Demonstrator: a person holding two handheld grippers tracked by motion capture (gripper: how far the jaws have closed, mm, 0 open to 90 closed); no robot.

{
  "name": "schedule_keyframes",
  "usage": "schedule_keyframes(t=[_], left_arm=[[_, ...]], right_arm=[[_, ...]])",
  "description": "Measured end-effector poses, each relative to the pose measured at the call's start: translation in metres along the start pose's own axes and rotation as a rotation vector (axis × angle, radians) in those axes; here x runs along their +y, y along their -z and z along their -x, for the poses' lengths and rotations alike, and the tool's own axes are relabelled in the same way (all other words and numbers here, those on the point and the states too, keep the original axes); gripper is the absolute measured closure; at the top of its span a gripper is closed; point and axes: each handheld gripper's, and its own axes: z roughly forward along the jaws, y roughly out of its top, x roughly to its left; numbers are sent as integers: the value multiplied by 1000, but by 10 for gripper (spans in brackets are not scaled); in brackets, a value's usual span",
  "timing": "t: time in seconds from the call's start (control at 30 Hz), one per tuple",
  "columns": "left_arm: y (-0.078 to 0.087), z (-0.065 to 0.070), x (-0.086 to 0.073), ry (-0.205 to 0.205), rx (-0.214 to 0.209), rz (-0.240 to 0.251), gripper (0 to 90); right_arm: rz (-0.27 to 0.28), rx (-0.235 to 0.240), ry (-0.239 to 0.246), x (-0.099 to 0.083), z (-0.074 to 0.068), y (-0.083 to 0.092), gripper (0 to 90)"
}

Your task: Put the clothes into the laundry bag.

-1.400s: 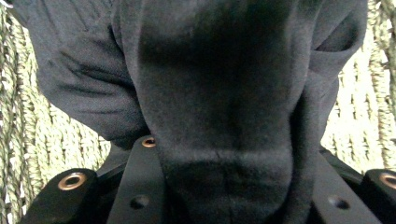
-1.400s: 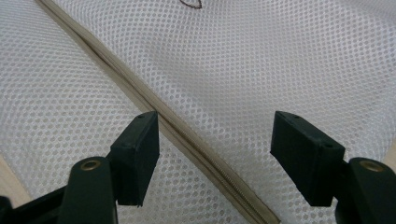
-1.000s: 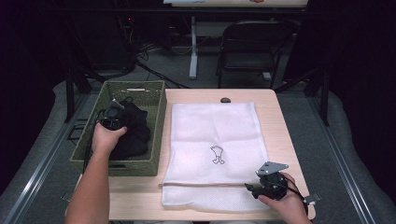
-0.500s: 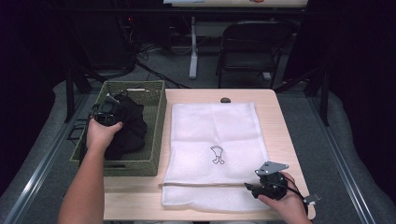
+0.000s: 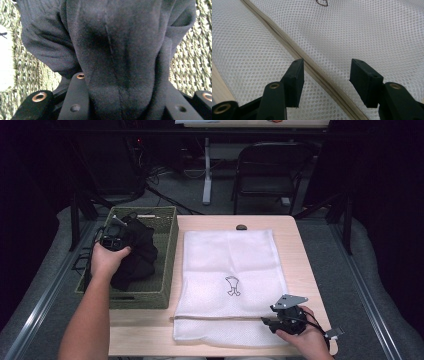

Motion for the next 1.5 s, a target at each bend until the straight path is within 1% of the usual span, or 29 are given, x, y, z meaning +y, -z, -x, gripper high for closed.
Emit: schedule_keyframes(t=[0.23, 0.27, 0.33, 0.43, 0.53, 0.57, 0.63, 0.67, 0.7, 0.73, 0.77, 0.87, 0.93, 0.97, 1.03, 1.07, 1.17, 1.23, 1.3, 1.33, 1.37, 1.4, 1.5], left_arm=[[6, 3, 3, -13, -4, -3, 684], [7, 3, 3, -11, -8, -3, 685], [9, 3, 4, -8, -16, 0, 684], [12, 5, 5, -20, -8, -4, 684], [17, 6, 5, -27, -10, 0, 684], [19, 6, 6, -32, -12, -8, 684], [21, 8, 7, -34, -9, 3, 684], [22, 8, 7, -38, -12, 0, 684], [24, 9, 8, -37, -15, 1, 684], [24, 9, 8, -37, -22, 1, 684], [25, 9, 8, -37, -25, 7, 684], [28, 11, 10, -52, -24, -3, 684], [30, 12, 10, -54, -23, 2, 685], [32, 12, 11, -56, -27, -2, 684], [35, 12, 11, -60, -29, 0, 684], [36, 12, 11, -61, -26, 4, 684], [40, 12, 12, -63, -29, 5, 684], [41, 11, 11, -60, -39, 10, 684], [42, 11, 11, -59, -35, 15, 684], [42, 11, 11, -59, -35, 14, 684], [42, 11, 11, -59, -36, 13, 684], [42, 11, 11, -60, -39, 9, 684], [43, 11, 11, -60, -37, 9, 684]], right_arm=[[14, 20, 5, 0, -1, 0, 463], [15, 14, 20, 0, -1, -1, 463], [11, 7, 37, 1, -2, -1, 463], [-2, 11, 31, 1, -2, -1, 488], [-22, 36, 25, 2, -2, -3, 532], [-27, 38, 29, 2, -2, -3, 546], [-30, 49, 39, 3, -3, -4, 574], [-32, 52, 50, 4, -3, -4, 583], [-36, 58, 46, 4, -4, -4, 593], [-40, 59, 58, 5, -4, -4, 601], [-43, 65, 63, 5, -4, -5, 610], [-53, 98, 61, 7, -3, -6, 639], [-62, 103, 58, 9, -3, -6, 649], [-64, 108, 67, 10, -2, -6, 655], [-72, 118, 53, 12, -1, -6, 667], [-73, 117, 54, 14, 0, -6, 675], [-76, 124, 63, 18, 2, -6, 695], [-78, 129, 66, 20, 3, -7, 700], [-78, 133, 65, 23, 2, -8, 702], [-75, 133, 74, 25, 3, -9, 704], [-75, 136, 69, 26, 2, -9, 708], [-73, 134, 79, 27, 3, -10, 711], [-70, 144, 87, 32, 2, -12, 718]])
